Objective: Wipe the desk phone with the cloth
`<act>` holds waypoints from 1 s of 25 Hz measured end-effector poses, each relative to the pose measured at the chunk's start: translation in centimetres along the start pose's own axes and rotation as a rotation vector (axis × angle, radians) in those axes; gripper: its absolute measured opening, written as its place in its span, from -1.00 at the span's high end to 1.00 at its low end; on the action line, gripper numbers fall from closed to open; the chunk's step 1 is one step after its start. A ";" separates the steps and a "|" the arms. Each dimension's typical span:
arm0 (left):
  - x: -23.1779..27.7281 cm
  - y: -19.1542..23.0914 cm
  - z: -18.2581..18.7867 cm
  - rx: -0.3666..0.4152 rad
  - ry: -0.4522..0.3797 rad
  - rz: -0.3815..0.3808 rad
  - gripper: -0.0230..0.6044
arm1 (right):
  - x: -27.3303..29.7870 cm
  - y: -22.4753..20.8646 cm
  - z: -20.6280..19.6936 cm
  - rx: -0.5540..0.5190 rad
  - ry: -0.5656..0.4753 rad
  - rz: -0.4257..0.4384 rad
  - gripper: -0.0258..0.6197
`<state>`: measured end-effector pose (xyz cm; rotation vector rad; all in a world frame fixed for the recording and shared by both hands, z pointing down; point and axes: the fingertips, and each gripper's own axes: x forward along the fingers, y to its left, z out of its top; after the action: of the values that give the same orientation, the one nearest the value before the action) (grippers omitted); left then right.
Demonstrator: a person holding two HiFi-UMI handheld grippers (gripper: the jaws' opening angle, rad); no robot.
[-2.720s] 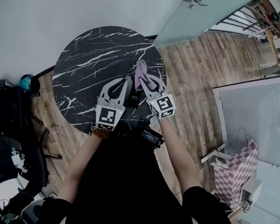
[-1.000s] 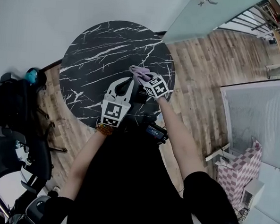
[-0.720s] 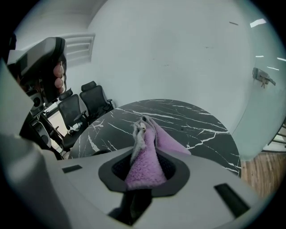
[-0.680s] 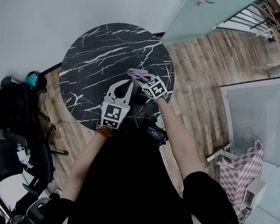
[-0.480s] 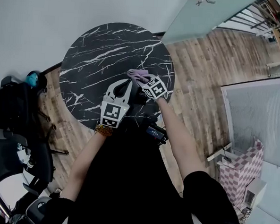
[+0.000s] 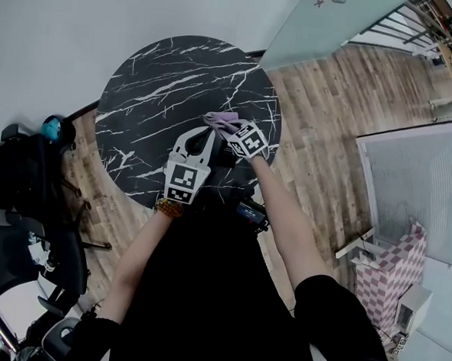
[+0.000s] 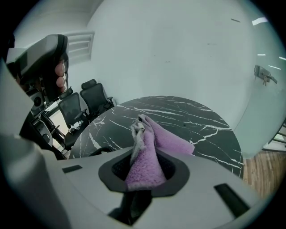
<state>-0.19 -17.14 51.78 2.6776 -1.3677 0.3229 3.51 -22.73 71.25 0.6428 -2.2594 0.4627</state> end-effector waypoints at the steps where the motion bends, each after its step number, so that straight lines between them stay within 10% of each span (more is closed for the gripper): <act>1: 0.0 -0.1 0.0 -0.001 0.001 -0.001 0.86 | 0.0 0.0 -0.1 0.000 0.001 -0.006 0.68; 25: 0.3 -0.8 -1.1 -0.017 0.032 -0.018 0.86 | 0.2 1.4 -0.9 0.034 0.033 -0.015 0.68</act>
<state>0.52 -16.68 52.96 2.6578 -1.3300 0.3490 3.03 -21.21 71.83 0.6644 -2.2179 0.5014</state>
